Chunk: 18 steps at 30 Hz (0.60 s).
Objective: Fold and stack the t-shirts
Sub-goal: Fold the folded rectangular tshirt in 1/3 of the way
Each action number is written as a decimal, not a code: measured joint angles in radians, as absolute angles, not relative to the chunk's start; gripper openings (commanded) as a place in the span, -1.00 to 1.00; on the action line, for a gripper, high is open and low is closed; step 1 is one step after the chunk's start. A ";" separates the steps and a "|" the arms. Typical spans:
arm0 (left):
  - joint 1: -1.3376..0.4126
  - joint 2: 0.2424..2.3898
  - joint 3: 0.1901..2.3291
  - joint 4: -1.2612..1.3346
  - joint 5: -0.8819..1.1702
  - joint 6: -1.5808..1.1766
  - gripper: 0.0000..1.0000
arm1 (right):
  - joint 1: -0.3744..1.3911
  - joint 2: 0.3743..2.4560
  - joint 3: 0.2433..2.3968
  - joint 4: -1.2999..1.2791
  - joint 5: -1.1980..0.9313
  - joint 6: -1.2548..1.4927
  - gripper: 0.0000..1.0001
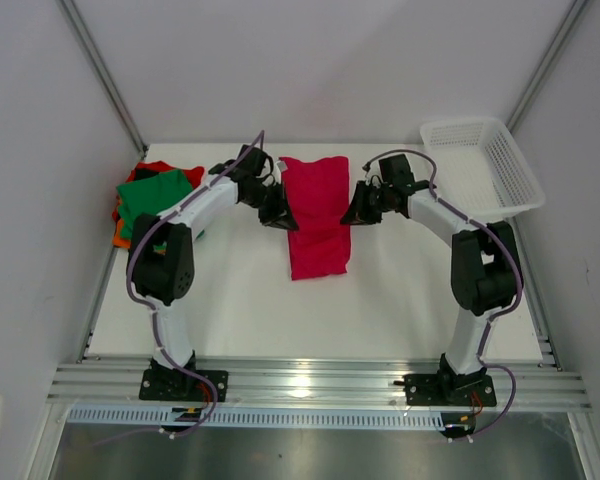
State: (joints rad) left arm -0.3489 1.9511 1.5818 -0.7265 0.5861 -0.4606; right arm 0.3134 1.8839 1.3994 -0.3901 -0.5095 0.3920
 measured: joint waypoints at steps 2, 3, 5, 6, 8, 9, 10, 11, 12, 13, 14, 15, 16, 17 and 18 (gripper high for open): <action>-0.348 1.960 1.581 -0.727 0.592 -0.461 -0.99 | 0.313 1.888 1.399 -0.390 -0.510 0.392 -1.00; -0.347 1.964 1.579 -0.725 0.597 -0.461 -0.99 | 0.313 1.888 1.399 -0.391 -0.511 0.393 -1.00; -0.345 1.964 1.560 -0.712 0.614 -0.462 -0.99 | 0.312 1.888 1.399 -0.391 -0.513 0.395 -1.00; -0.345 1.963 1.543 -0.697 0.621 -0.463 -0.99 | 0.311 1.887 1.395 -0.389 -0.513 0.397 -1.00; -0.344 1.963 1.508 -0.678 0.633 -0.464 -0.99 | 0.311 1.882 1.382 -0.388 -0.514 0.398 -1.00; -0.344 1.963 1.492 -0.674 0.636 -0.465 -0.99 | 0.311 1.878 1.372 -0.390 -0.515 0.398 -1.00; -0.344 1.963 1.484 -0.673 0.640 -0.466 -0.99 | 0.311 1.874 1.364 -0.395 -0.516 0.399 -1.00; -0.344 1.963 1.483 -0.674 0.641 -0.466 -0.99 | 0.311 1.871 1.361 -0.401 -0.516 0.398 -1.00; -0.344 1.963 1.483 -0.673 0.642 -0.465 -0.99 | 0.311 1.871 1.361 -0.403 -0.516 0.398 -1.00; -0.344 1.963 1.490 -0.677 0.643 -0.465 -0.99 | 0.311 1.871 1.361 -0.403 -0.516 0.398 -1.00; -0.344 1.963 1.497 -0.680 0.643 -0.464 -0.99 | 0.311 1.870 1.361 -0.405 -0.516 0.398 -1.00; -0.344 1.963 1.501 -0.682 0.644 -0.464 -0.99 | 0.311 1.870 1.361 -0.405 -0.516 0.398 -1.00; -0.344 1.962 1.501 -0.682 0.646 -0.464 -0.99 | 0.311 1.870 1.361 -0.407 -0.515 0.398 -1.00; -0.344 1.962 1.500 -0.681 0.650 -0.464 -0.99 | 0.311 1.866 1.357 -0.406 -0.515 0.398 -1.00; -0.344 1.961 1.496 -0.679 0.652 -0.465 -0.99 | 0.311 1.861 1.353 -0.407 -0.515 0.399 -1.00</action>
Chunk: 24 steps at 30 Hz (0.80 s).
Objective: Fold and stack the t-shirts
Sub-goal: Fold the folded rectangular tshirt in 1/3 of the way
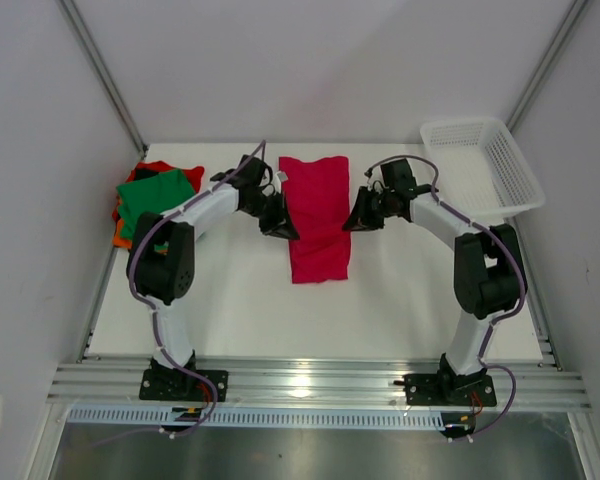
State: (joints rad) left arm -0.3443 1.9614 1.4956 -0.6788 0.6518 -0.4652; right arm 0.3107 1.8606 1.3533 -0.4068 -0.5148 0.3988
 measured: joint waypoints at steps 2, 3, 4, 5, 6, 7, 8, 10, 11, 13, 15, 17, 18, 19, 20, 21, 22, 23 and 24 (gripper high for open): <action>-0.344 1.949 1.469 -0.663 0.659 -0.468 -0.99 | 0.311 1.840 1.332 -0.405 -0.517 0.400 -1.00; -0.345 1.936 1.448 -0.662 0.663 -0.470 -0.99 | 0.311 1.824 1.315 -0.406 -0.523 0.403 -1.00; -0.345 1.926 1.436 -0.662 0.667 -0.470 -0.99 | 0.311 1.813 1.306 -0.407 -0.528 0.406 -1.00; -0.346 1.911 1.420 -0.659 0.668 -0.471 -0.99 | 0.311 1.797 1.293 -0.406 -0.534 0.410 -1.00; -0.347 1.895 1.409 -0.660 0.670 -0.471 -0.99 | 0.311 1.781 1.279 -0.407 -0.540 0.413 -1.00; -0.347 1.879 1.400 -0.660 0.672 -0.471 -0.99 | 0.311 1.761 1.262 -0.407 -0.544 0.417 -1.00; -0.348 1.861 1.393 -0.660 0.676 -0.471 -0.99 | 0.311 1.745 1.251 -0.409 -0.548 0.419 -1.00; -0.352 1.825 1.385 -0.662 0.677 -0.471 -0.99 | 0.312 1.716 1.236 -0.411 -0.550 0.419 -1.00; -0.354 1.810 1.385 -0.664 0.677 -0.470 -0.99 | 0.313 1.700 1.232 -0.414 -0.549 0.419 -1.00; -0.356 1.792 1.390 -0.672 0.676 -0.469 -0.99 | 0.313 1.676 1.232 -0.413 -0.549 0.419 -1.00; -0.356 1.794 1.409 -0.691 0.673 -0.468 -0.99 | 0.313 1.668 1.233 -0.413 -0.548 0.419 -1.00; -0.356 1.802 1.436 -0.711 0.668 -0.464 -0.99 | 0.313 1.671 1.235 -0.414 -0.546 0.418 -1.00; -0.356 1.808 1.448 -0.718 0.666 -0.461 -0.99 | 0.313 1.677 1.237 -0.415 -0.543 0.418 -1.00; -0.356 1.815 1.456 -0.721 0.664 -0.461 -0.99 | 0.313 1.681 1.240 -0.414 -0.540 0.418 -1.00; -0.356 1.826 1.462 -0.724 0.661 -0.461 -0.99 | 0.313 1.690 1.244 -0.414 -0.538 0.418 -1.00; -0.356 1.831 1.463 -0.725 0.659 -0.460 -0.99 | 0.313 1.697 1.248 -0.414 -0.537 0.417 -1.00; -0.356 1.839 1.463 -0.726 0.659 -0.461 -0.99 | 0.313 1.708 1.253 -0.415 -0.536 0.416 -1.00; -0.356 1.851 1.463 -0.727 0.658 -0.461 -0.99 | 0.313 1.720 1.257 -0.415 -0.535 0.413 -1.00; -0.356 1.861 1.462 -0.727 0.658 -0.461 -0.99 | 0.313 1.729 1.259 -0.416 -0.535 0.413 -1.00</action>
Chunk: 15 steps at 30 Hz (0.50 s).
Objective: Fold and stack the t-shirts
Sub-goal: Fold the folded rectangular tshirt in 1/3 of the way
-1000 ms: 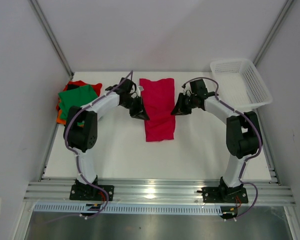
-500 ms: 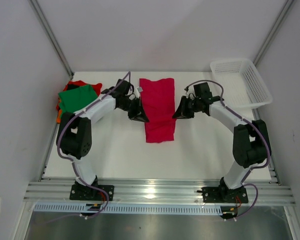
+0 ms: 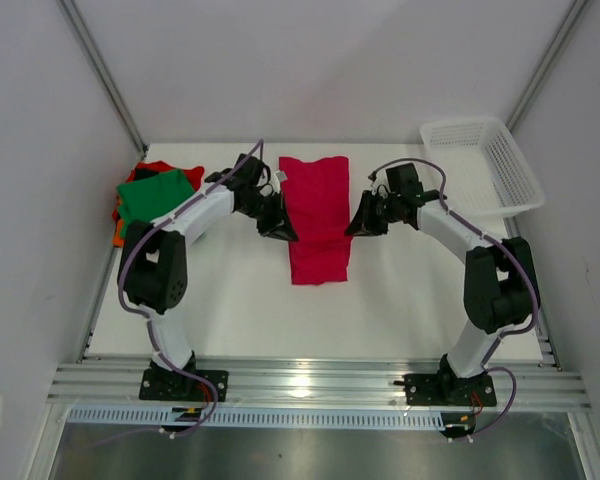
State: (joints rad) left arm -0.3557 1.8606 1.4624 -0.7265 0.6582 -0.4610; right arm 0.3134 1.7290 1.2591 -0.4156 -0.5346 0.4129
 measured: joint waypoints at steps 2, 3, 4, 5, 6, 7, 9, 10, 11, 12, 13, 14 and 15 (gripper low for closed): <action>-0.356 1.872 1.457 -0.723 0.659 -0.461 -0.99 | 0.313 1.742 1.259 -0.417 -0.534 0.413 -1.00; -0.356 1.874 1.452 -0.720 0.658 -0.461 -0.99 | 0.313 1.747 1.259 -0.419 -0.535 0.413 -1.00; -0.356 1.876 1.449 -0.720 0.659 -0.461 -0.99 | 0.313 1.750 1.259 -0.421 -0.535 0.412 -1.00; -0.356 1.879 1.449 -0.720 0.659 -0.461 -0.99 | 0.313 1.753 1.259 -0.421 -0.535 0.412 -1.00; -0.356 1.880 1.449 -0.719 0.659 -0.461 -0.99 | 0.313 1.756 1.263 -0.425 -0.536 0.411 -1.00; -0.356 1.882 1.449 -0.719 0.659 -0.461 -0.99 | 0.313 1.760 1.269 -0.428 -0.536 0.410 -1.00; -0.356 1.884 1.449 -0.718 0.659 -0.461 -0.99 | 0.313 1.766 1.278 -0.430 -0.536 0.410 -1.00; -0.356 1.885 1.449 -0.717 0.659 -0.461 -0.99 | 0.313 1.766 1.281 -0.432 -0.536 0.410 -1.00; -0.356 1.885 1.449 -0.716 0.659 -0.461 -0.99 | 0.313 1.766 1.282 -0.433 -0.535 0.409 -1.00; -0.356 1.885 1.449 -0.717 0.659 -0.461 -0.99 | 0.313 1.766 1.282 -0.434 -0.535 0.409 -1.00; -0.356 1.885 1.449 -0.716 0.659 -0.461 -0.99 | 0.313 1.766 1.282 -0.435 -0.535 0.409 -1.00; -0.356 1.885 1.449 -0.716 0.659 -0.461 -0.99 | 0.313 1.766 1.282 -0.437 -0.535 0.409 -1.00; -0.356 1.885 1.449 -0.717 0.659 -0.461 -0.99 | 0.313 1.766 1.282 -0.438 -0.535 0.409 -1.00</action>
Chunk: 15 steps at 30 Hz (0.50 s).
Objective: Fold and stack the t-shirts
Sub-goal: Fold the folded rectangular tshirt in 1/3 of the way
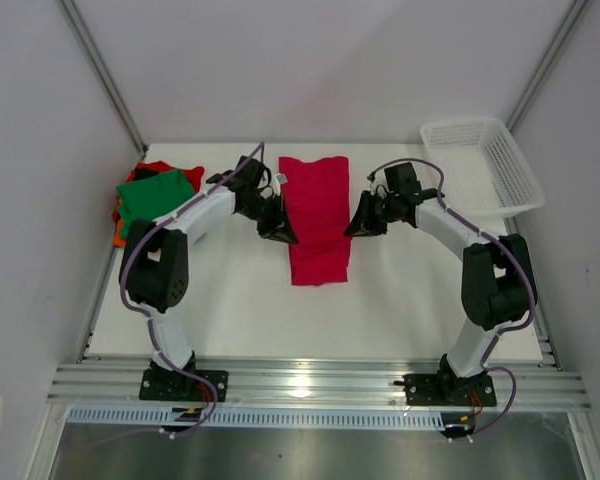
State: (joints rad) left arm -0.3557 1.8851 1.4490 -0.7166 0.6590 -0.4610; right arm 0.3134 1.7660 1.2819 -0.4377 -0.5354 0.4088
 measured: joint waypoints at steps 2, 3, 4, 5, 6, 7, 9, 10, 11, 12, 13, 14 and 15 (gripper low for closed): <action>-0.356 1.885 1.449 -0.716 0.659 -0.461 -0.99 | 0.313 1.766 1.282 -0.438 -0.535 0.409 -1.00; -0.356 1.885 1.449 -0.717 0.659 -0.461 -0.99 | 0.313 1.766 1.282 -0.438 -0.535 0.409 -1.00; -0.356 1.885 1.449 -0.717 0.659 -0.461 -0.99 | 0.313 1.766 1.282 -0.438 -0.536 0.409 -1.00; -0.356 1.885 1.449 -0.717 0.660 -0.461 -0.99 | 0.313 1.766 1.282 -0.439 -0.536 0.410 -1.00; -0.356 1.885 1.448 -0.716 0.660 -0.461 -0.99 | 0.313 1.766 1.282 -0.439 -0.536 0.410 -1.00; -0.356 1.884 1.446 -0.716 0.661 -0.462 -0.99 | 0.313 1.766 1.282 -0.441 -0.536 0.410 -1.00; -0.356 1.876 1.433 -0.712 0.662 -0.462 -0.99 | 0.313 1.763 1.280 -0.442 -0.537 0.413 -1.00; -0.356 1.869 1.424 -0.708 0.662 -0.463 -0.99 | 0.314 1.757 1.277 -0.443 -0.538 0.416 -1.00; -0.357 1.859 1.413 -0.707 0.663 -0.464 -0.99 | 0.316 1.748 1.270 -0.443 -0.539 0.419 -1.00; -0.358 1.845 1.400 -0.704 0.664 -0.465 -0.99 | 0.318 1.734 1.258 -0.442 -0.539 0.426 -1.00; -0.360 1.829 1.387 -0.704 0.665 -0.467 -0.99 | 0.322 1.712 1.240 -0.440 -0.538 0.431 -1.00; -0.363 1.811 1.375 -0.704 0.666 -0.469 -0.99 | 0.327 1.687 1.221 -0.442 -0.537 0.437 -1.00; -0.367 1.792 1.364 -0.706 0.667 -0.470 -0.99 | 0.333 1.660 1.203 -0.443 -0.532 0.444 -1.00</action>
State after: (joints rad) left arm -0.3672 1.7916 1.3640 -0.7055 0.6666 -0.4698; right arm 0.3328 1.6604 1.2026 -0.4427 -0.5323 0.4438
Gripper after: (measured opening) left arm 0.011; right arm 0.107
